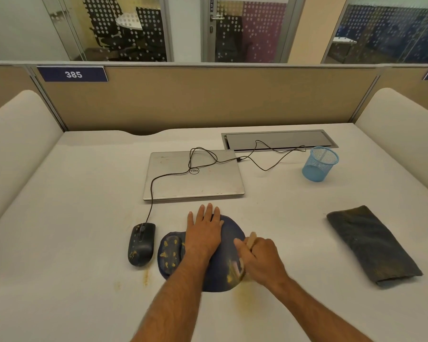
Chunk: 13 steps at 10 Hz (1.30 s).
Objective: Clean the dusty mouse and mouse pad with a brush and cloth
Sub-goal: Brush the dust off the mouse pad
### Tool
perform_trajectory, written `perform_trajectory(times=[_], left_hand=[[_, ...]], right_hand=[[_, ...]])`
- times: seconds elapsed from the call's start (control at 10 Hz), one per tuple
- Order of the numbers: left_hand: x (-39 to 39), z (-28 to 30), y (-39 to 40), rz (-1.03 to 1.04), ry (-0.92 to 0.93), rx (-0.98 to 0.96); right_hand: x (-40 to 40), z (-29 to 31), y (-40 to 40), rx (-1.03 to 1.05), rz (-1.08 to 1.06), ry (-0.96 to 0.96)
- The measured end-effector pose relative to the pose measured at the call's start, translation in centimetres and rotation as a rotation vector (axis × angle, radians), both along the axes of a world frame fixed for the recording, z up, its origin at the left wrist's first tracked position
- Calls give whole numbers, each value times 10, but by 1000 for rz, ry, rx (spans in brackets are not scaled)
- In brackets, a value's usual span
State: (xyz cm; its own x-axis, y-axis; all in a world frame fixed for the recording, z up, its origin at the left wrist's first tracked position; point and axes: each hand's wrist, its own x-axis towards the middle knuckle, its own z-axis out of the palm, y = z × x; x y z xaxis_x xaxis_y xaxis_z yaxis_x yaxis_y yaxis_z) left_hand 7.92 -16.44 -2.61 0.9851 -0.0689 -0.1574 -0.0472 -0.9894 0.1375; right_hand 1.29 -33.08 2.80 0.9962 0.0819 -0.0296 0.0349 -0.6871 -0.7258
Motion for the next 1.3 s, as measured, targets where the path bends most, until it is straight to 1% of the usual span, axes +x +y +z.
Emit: perform_trajectory(times=[0.1, 0.2, 0.3, 0.4, 0.5, 0.6, 0.7, 0.8, 0.9, 1.0, 1.1, 1.2, 1.3], left_hand=[[1, 2, -1, -1, 3, 3], [0, 2, 0, -4, 13, 7], [0, 3, 0, -4, 14, 4], [0, 3, -1, 0, 16, 2], [1, 3, 0, -1, 22, 6], [0, 2, 0, -7, 18, 12], [0, 2, 0, -4, 15, 8], [0, 2, 0, -1, 18, 6], [0, 2, 0, -1, 23, 6], [0, 1, 0, -2, 21, 13], [0, 1, -1, 4, 14, 5], [1, 0, 0, 6, 13, 1], [1, 0, -1, 6, 19, 8]], right_hand=[[2, 5, 1, 165, -124, -99], [0, 7, 3, 170, -93, -229], [-5, -1, 3, 62, 26, -129], [-7, -2, 2, 130, -27, -66], [-4, 4, 4, 227, -113, -193], [-4, 4, 5, 160, -43, -212], [-9, -2, 5, 70, 42, -72], [-11, -1, 5, 206, -32, -61], [-8, 3, 6, 235, -86, -181], [-10, 1, 8, 133, 8, -120], [-15, -3, 7, 122, 41, 15], [-14, 0, 8, 226, -60, -75], [-13, 1, 9, 189, -41, -155]])
